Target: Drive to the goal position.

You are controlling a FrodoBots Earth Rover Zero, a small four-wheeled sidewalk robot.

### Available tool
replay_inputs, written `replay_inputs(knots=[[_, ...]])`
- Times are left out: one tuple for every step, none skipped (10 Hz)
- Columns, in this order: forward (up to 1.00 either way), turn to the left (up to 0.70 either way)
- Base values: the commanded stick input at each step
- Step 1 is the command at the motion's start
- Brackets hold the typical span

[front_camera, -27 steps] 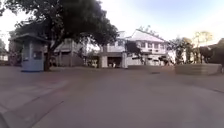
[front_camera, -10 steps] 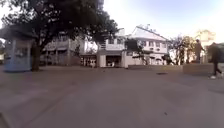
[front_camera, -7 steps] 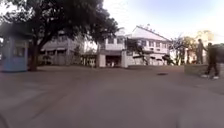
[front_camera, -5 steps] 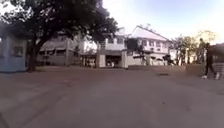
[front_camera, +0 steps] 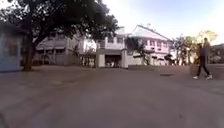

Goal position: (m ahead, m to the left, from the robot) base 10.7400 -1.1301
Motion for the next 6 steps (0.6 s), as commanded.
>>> replay_inputs(knots=[[0.85,0.0],[0.85,0.0],[0.85,0.0],[0.85,0.0],[0.85,0.0],[0.85,0.0]])
